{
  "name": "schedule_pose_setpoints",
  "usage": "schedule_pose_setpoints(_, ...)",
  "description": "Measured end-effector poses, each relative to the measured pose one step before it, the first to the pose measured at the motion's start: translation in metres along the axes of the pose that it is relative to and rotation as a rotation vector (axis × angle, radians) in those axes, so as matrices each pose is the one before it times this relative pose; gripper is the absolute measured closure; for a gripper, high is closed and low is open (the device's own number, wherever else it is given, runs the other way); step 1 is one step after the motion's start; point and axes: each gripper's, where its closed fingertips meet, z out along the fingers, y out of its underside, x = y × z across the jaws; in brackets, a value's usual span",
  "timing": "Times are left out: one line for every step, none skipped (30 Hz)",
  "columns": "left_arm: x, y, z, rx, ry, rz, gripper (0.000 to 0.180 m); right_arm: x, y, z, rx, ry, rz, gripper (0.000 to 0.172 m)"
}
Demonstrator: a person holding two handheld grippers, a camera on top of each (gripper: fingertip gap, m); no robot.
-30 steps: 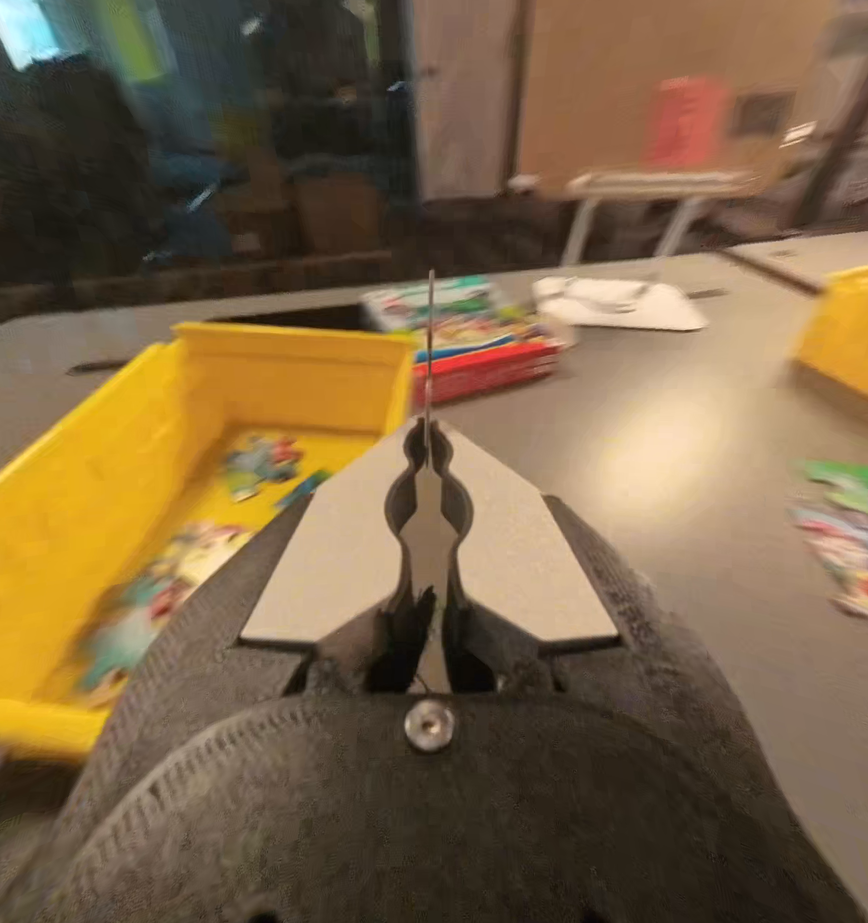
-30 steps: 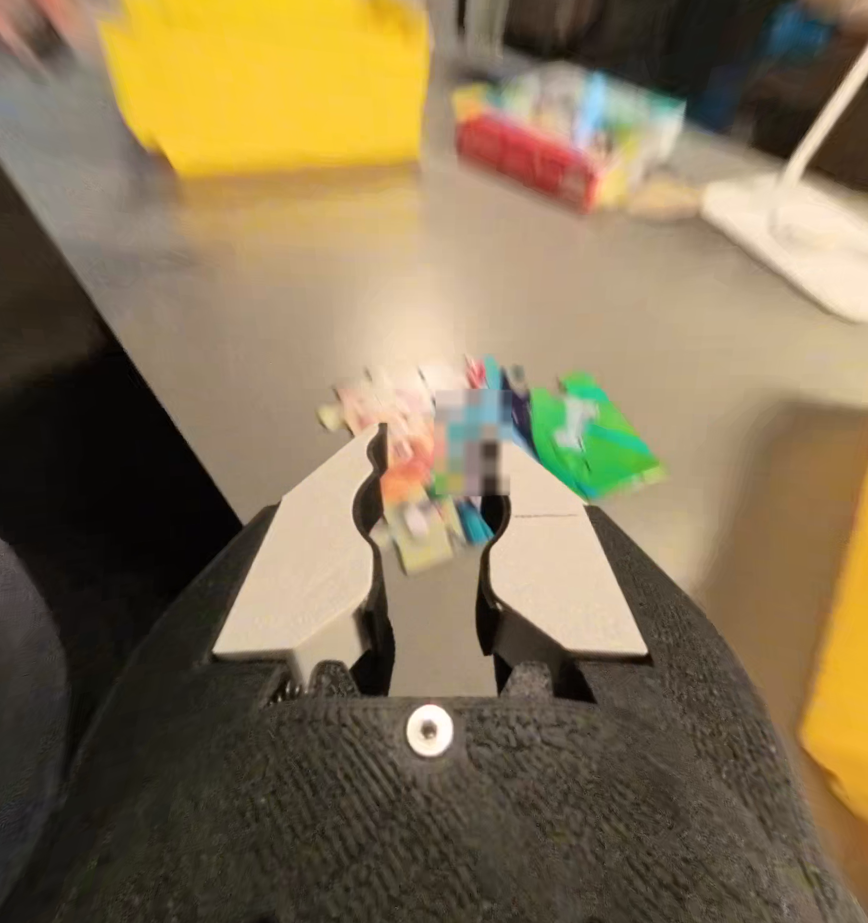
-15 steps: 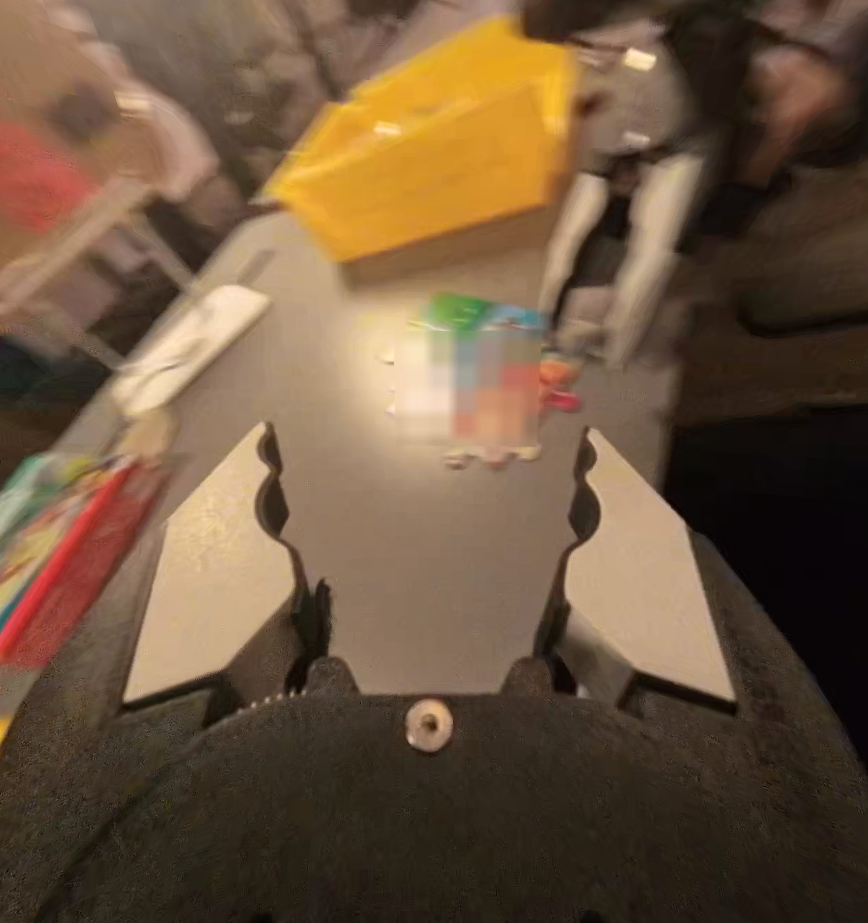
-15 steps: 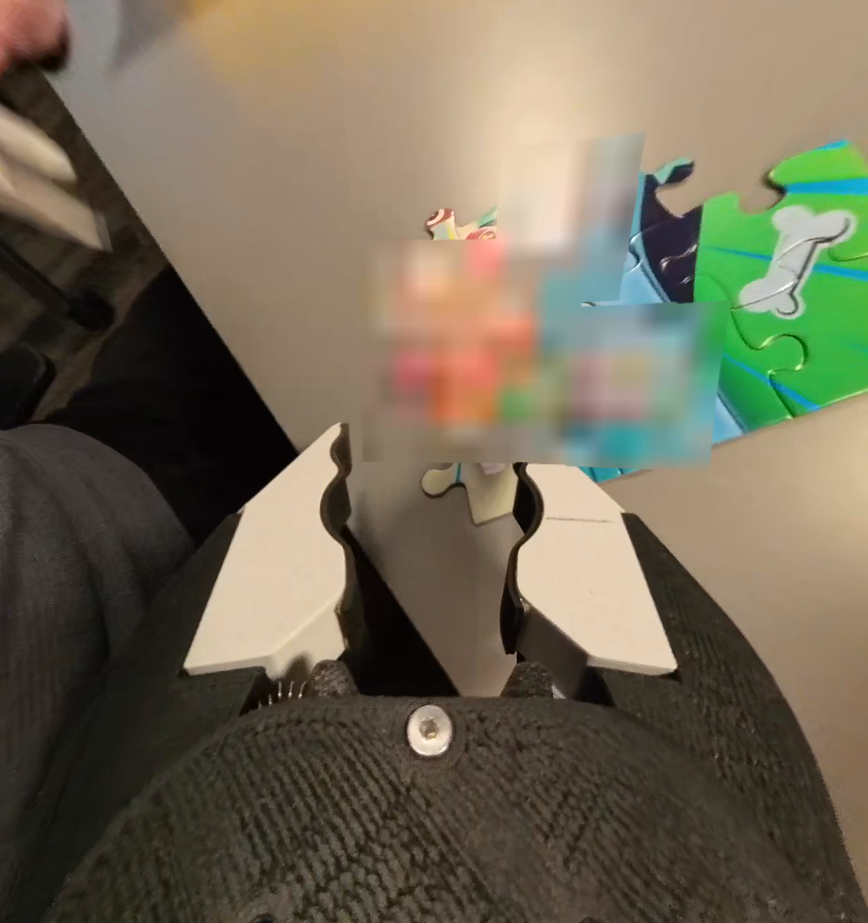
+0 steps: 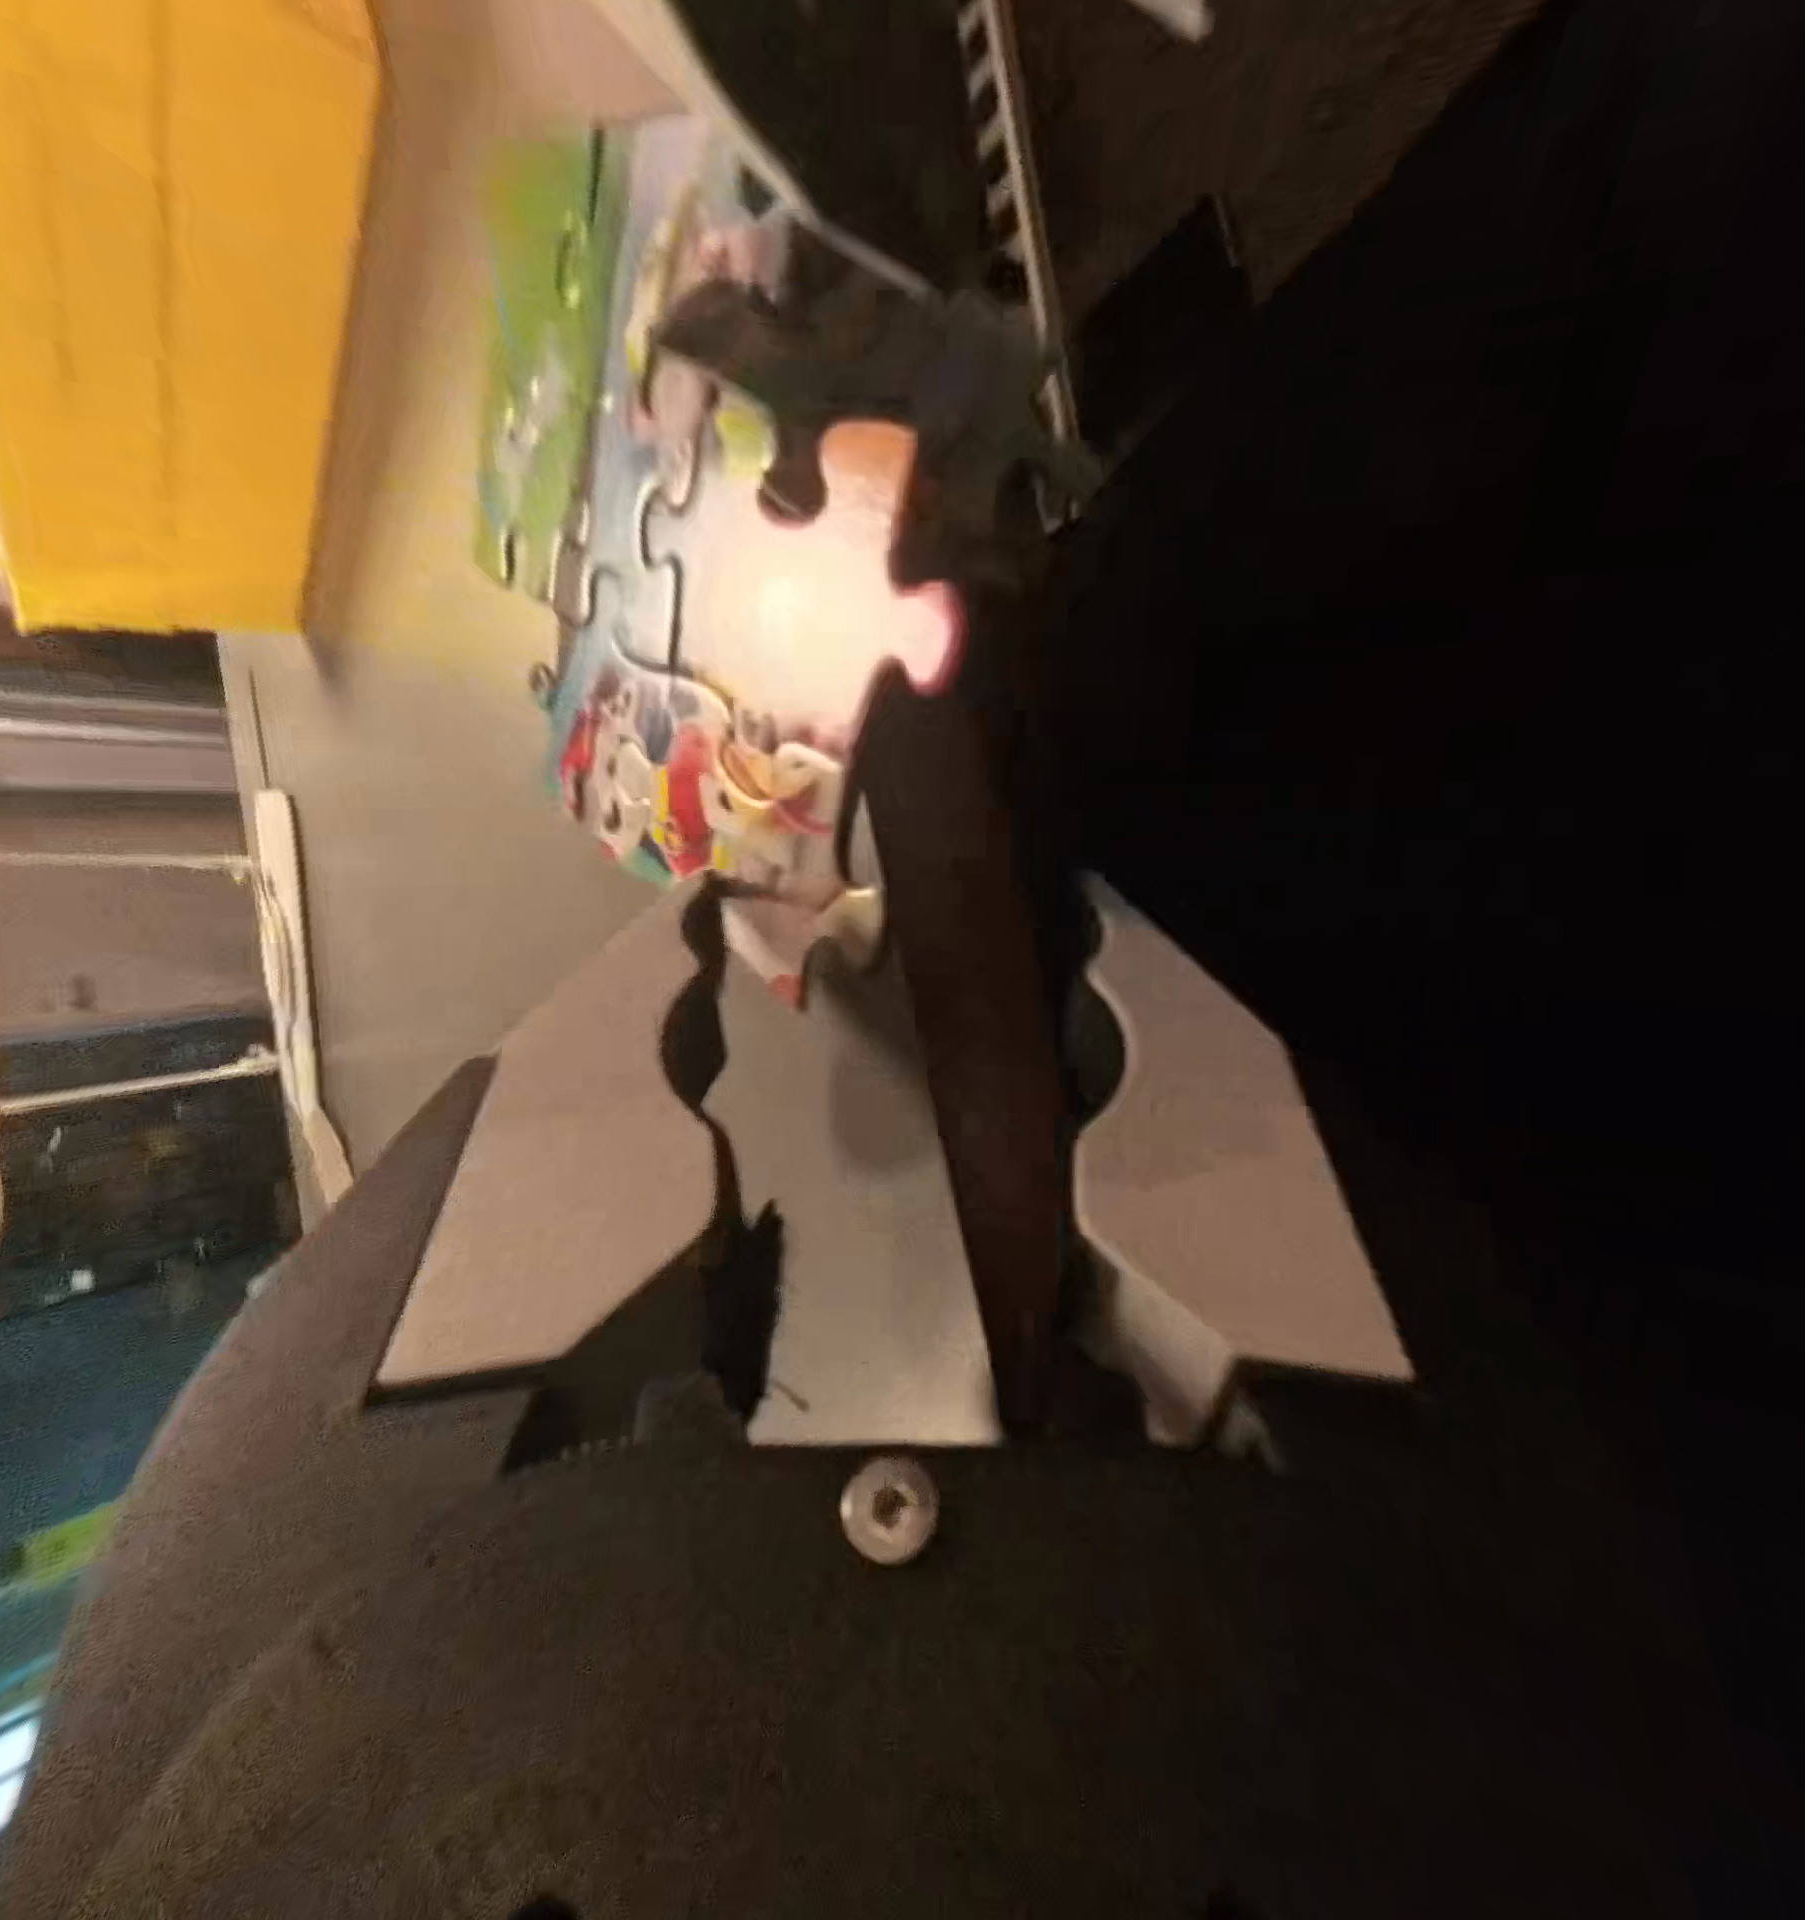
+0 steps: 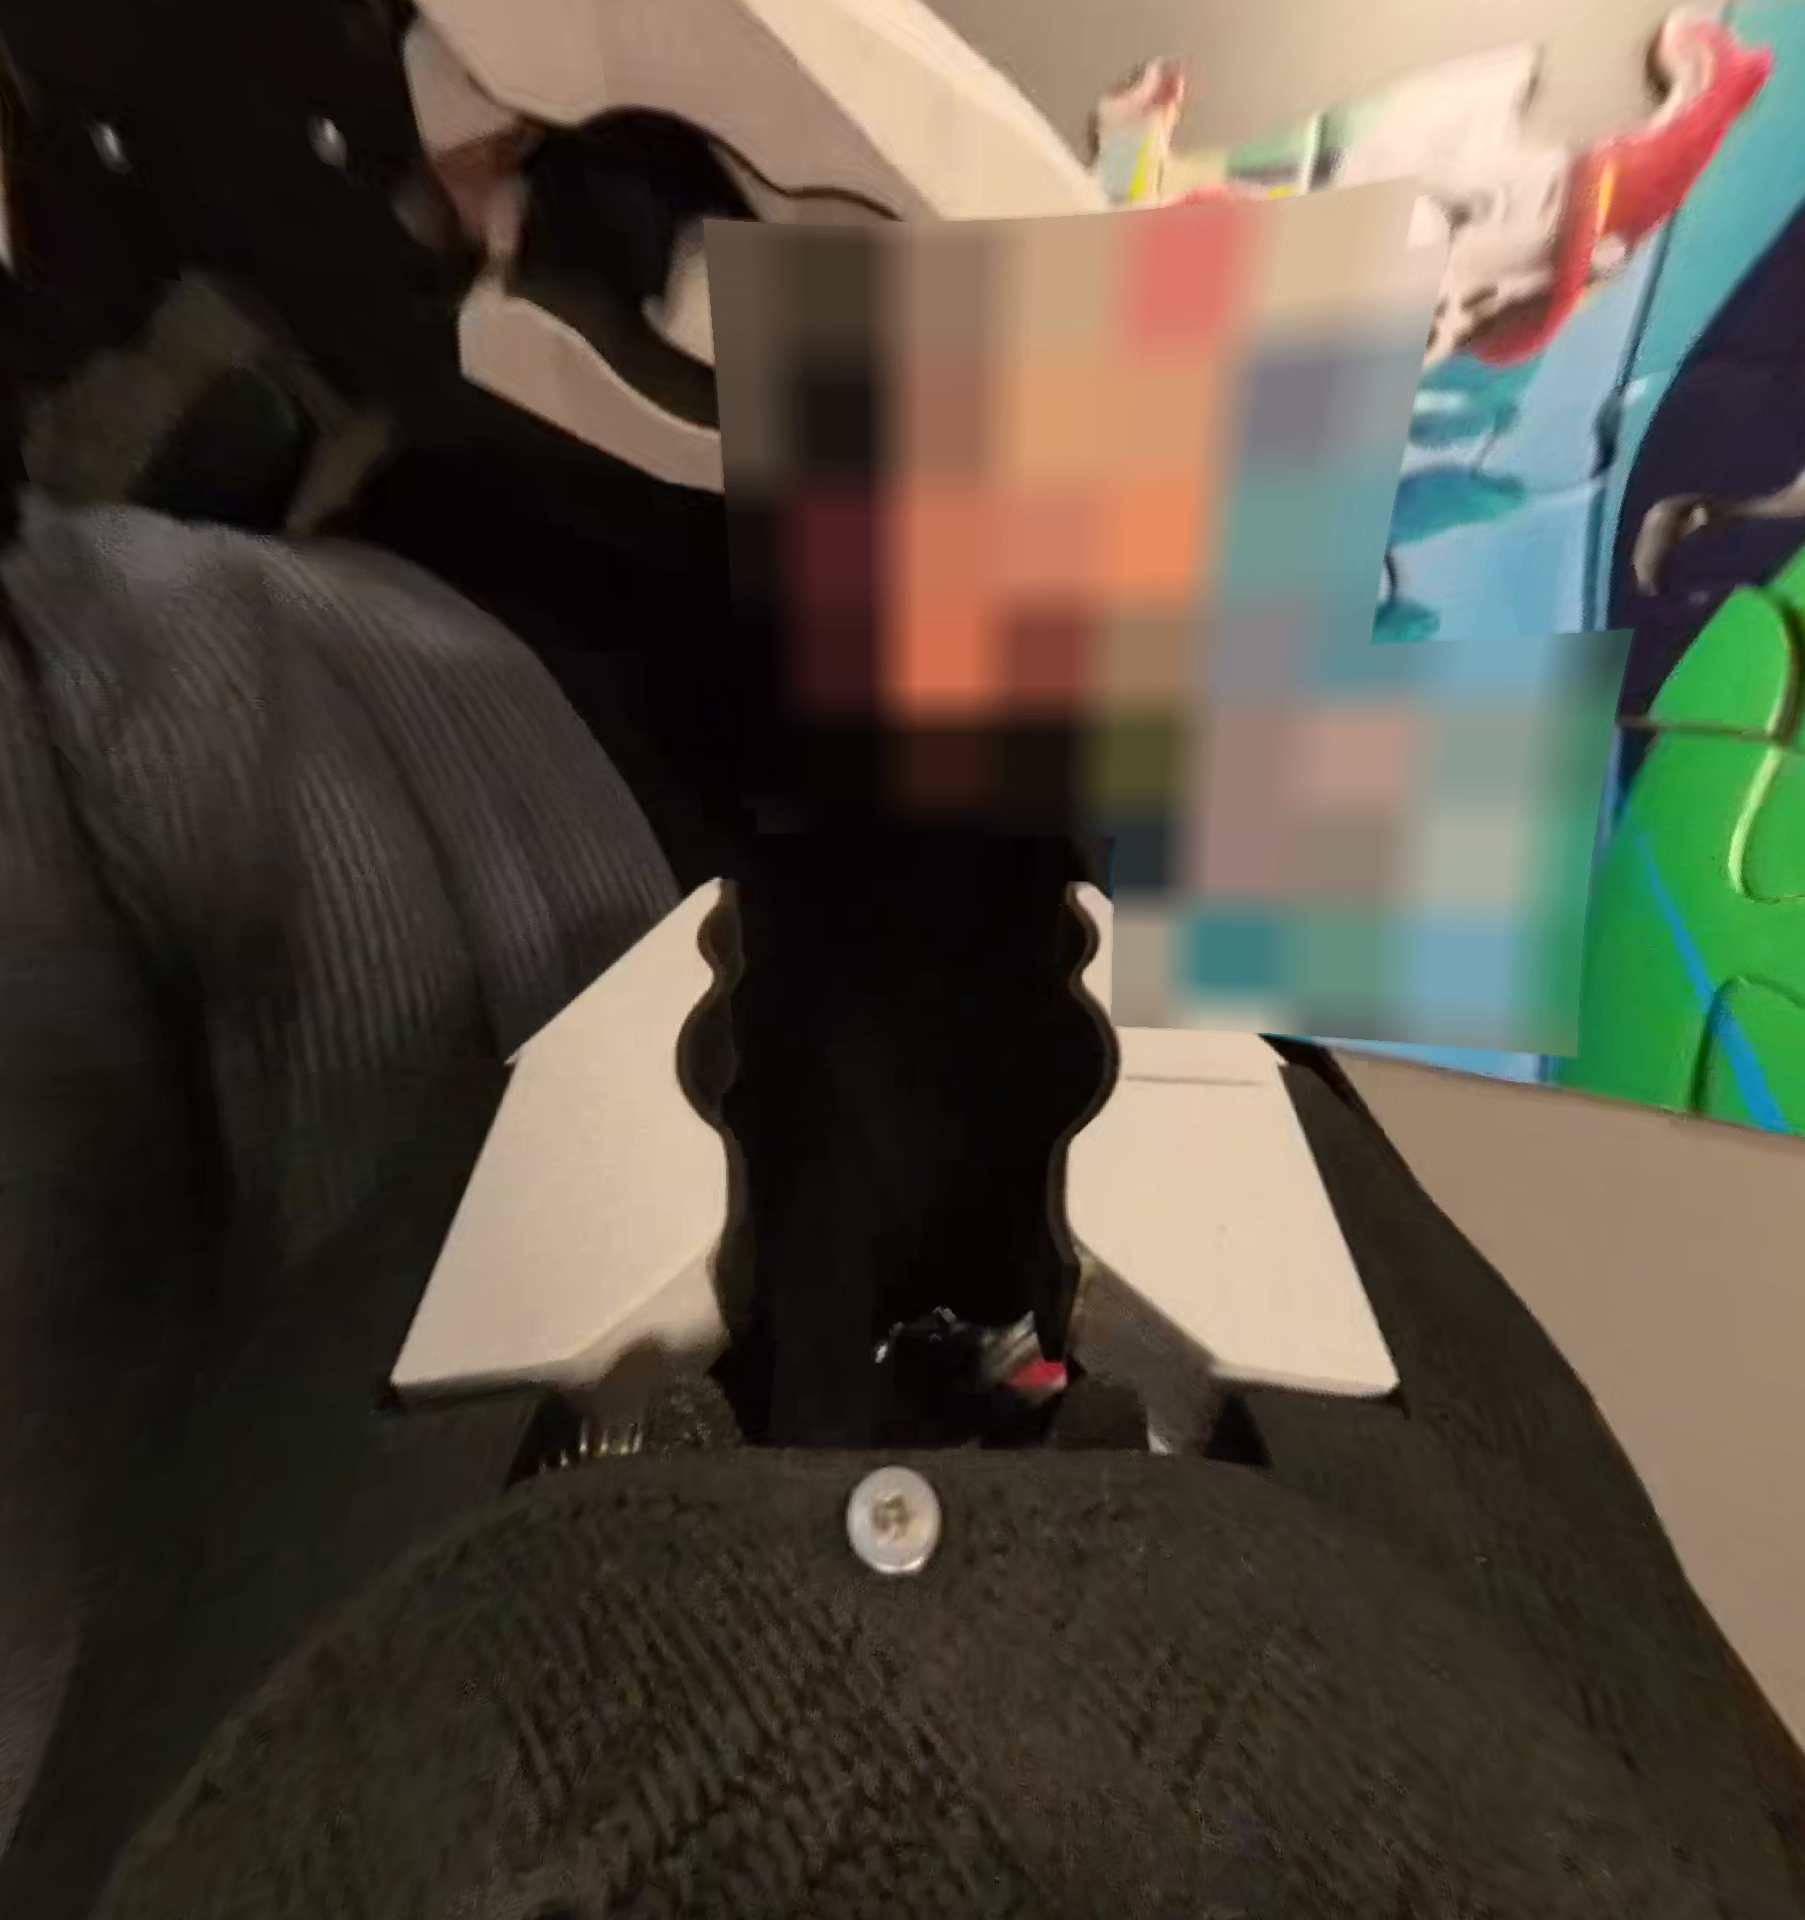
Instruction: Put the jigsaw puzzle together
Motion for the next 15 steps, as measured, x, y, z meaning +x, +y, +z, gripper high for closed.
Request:
schedule_pose_setpoints(-0.00156,-0.00693,-0.00402,0.0331,-0.0125,-0.0008,0.131,-0.00367,-0.00036,0.00045,0.0316,0.0049,-0.0580,0.112)
schedule_pose_setpoints(-0.00040,-0.00475,-0.00305,0.0211,-0.0076,-0.0054,0.141,-0.00431,-0.00432,-0.00187,0.0487,0.0062,-0.0515,0.113)
schedule_pose_setpoints(-0.00014,-0.00200,-0.00218,0.0077,-0.0119,0.0080,0.147,-0.00326,-0.00472,-0.00329,0.0432,0.0121,-0.0508,0.113)
schedule_pose_setpoints(-0.00025,-0.00180,-0.00236,0.0062,-0.0125,0.0140,0.153,-0.00039,-0.00396,-0.00365,0.0307,0.0249,-0.0553,0.113)
schedule_pose_setpoints(-0.00146,-0.00172,-0.00234,0.0038,-0.0151,0.0055,0.157,0.00396,-0.00285,-0.00354,0.0160,0.0447,-0.0555,0.114)
schedule_pose_setpoints(-0.00191,-0.00182,-0.00194,0.0051,-0.0114,-0.0078,0.160,0.00574,-0.00188,-0.00304,0.0062,0.0474,-0.0533,0.114)
schedule_pose_setpoints(-0.00242,-0.00194,-0.00180,0.0093,-0.0081,-0.0218,0.163,0.00463,-0.00246,-0.00215,0.0148,0.0402,-0.0539,0.113)
schedule_pose_setpoints(-0.00217,-0.00165,-0.00161,0.0093,-0.0017,-0.0279,0.165,0.00399,-0.00243,-0.00072,0.0222,0.0348,-0.0471,0.114)
schedule_pose_setpoints(-0.00347,-0.00132,-0.00166,0.0084,-0.0112,-0.0288,0.167,0.00396,-0.00005,0.00131,0.0166,0.0273,-0.0298,0.113)
schedule_pose_setpoints(-0.01654,0.00029,-0.00350,0.0003,-0.0942,-0.0207,0.179,0.00499,0.00229,0.00257,0.0064,0.0259,-0.0077,0.112)
schedule_pose_setpoints(-0.00938,0.00295,-0.00349,-0.0128,-0.0257,0.0056,0.180,0.00456,0.00118,0.00222,0.0129,0.0243,-0.0034,0.111)
schedule_pose_setpoints(-0.00883,0.00484,-0.00199,-0.0243,-0.0131,-0.0469,0.180,0.00393,-0.00174,0.00082,0.0280,0.0243,-0.0076,0.111)
schedule_pose_setpoints(-0.00964,0.00241,-0.00236,-0.0001,-0.0212,-0.0485,0.180,0.00340,-0.00355,0.00000,0.0308,0.0233,-0.0096,0.111)
schedule_pose_setpoints(-0.00702,0.00133,-0.00296,0.0130,-0.0085,-0.0330,0.180,0.00349,-0.00493,-0.00050,0.0297,0.0271,-0.0205,0.111)
schedule_pose_setpoints(-0.00591,0.00138,-0.00280,0.0088,-0.0035,-0.0325,0.180,0.00318,-0.00455,-0.00029,0.0217,0.0278,-0.0361,0.112)
